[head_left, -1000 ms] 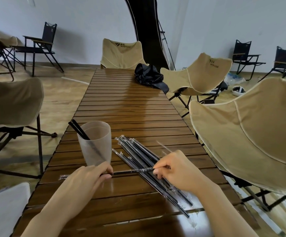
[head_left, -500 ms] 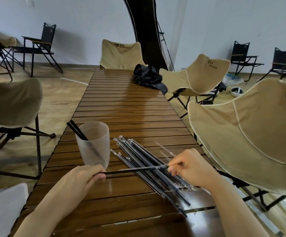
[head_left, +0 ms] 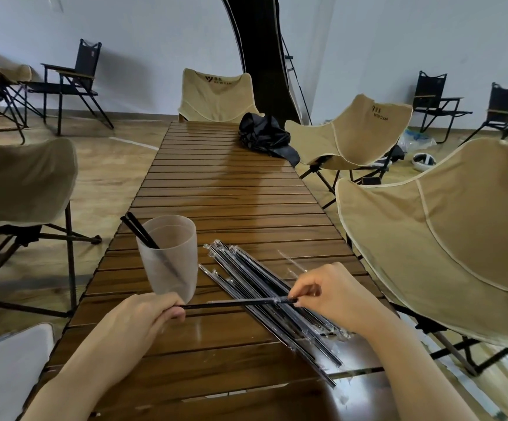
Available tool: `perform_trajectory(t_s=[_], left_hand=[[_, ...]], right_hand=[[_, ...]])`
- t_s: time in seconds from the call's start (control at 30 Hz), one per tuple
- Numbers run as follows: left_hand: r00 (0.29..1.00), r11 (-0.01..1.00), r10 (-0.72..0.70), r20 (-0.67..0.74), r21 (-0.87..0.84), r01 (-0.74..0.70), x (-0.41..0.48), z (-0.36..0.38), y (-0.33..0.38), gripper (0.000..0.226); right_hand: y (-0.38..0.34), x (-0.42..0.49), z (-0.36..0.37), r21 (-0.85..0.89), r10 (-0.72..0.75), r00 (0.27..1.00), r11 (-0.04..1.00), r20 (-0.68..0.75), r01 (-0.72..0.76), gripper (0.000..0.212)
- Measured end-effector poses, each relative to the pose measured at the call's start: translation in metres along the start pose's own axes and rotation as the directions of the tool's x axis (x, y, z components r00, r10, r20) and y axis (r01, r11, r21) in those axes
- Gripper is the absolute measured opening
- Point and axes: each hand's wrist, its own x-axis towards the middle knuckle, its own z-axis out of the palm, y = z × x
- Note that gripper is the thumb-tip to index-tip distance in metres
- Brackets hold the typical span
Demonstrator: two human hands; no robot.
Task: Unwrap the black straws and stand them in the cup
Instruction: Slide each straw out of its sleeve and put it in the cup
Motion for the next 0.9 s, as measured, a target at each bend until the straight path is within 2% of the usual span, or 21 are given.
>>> perform_trajectory(t_s=[0.13, 0.27, 0.4, 0.43, 0.53, 0.63, 0.77, 0.9], left_hand=[[0.997, 0.999, -0.041, 0.059, 0.011, 0.041, 0.002, 0.001, 0.001, 0.019], [0.996, 0.997, -0.073, 0.047, 0.023, 0.072, 0.005, 0.000, 0.006, 0.018], [0.983, 0.995, -0.100, 0.153, 0.035, 0.096, 0.009, -0.001, 0.015, 0.014], [0.980, 0.994, -0.110, 0.165, 0.040, 0.105, 0.009, -0.002, 0.017, 0.015], [0.990, 0.994, -0.110, 0.093, 0.035, 0.107, 0.009, -0.001, 0.014, 0.022], [0.984, 0.993, -0.105, 0.147, -0.034, 0.111, 0.008, 0.004, 0.012, 0.013], [0.998, 0.999, -0.050, -0.044, -0.022, 0.049, 0.005, 0.018, -0.001, 0.026], [0.996, 1.000, -0.009, -0.090, -0.009, 0.008, 0.005, 0.021, -0.004, 0.023]], right_hand=[[0.000, 0.001, 0.003, 0.007, 0.016, 1.000, 1.000, 0.016, -0.016, 0.015], [0.001, 0.001, 0.005, 0.000, 0.014, 1.000, 1.000, 0.008, -0.014, 0.017], [-0.002, 0.002, 0.009, -0.027, 0.001, 1.000, 1.000, 0.031, 0.000, 0.002], [-0.003, 0.002, 0.011, -0.060, -0.010, 0.999, 0.998, 0.041, 0.013, 0.005], [-0.005, 0.003, 0.014, -0.102, -0.030, 0.998, 0.994, 0.047, 0.035, 0.010], [-0.007, 0.002, 0.017, -0.073, -0.050, 0.998, 0.996, 0.036, 0.052, 0.010], [-0.008, 0.000, 0.018, -0.053, -0.048, 0.998, 0.997, 0.038, 0.050, 0.009], [-0.011, 0.001, 0.019, -0.025, -0.043, 0.999, 0.999, 0.020, 0.043, 0.011]])
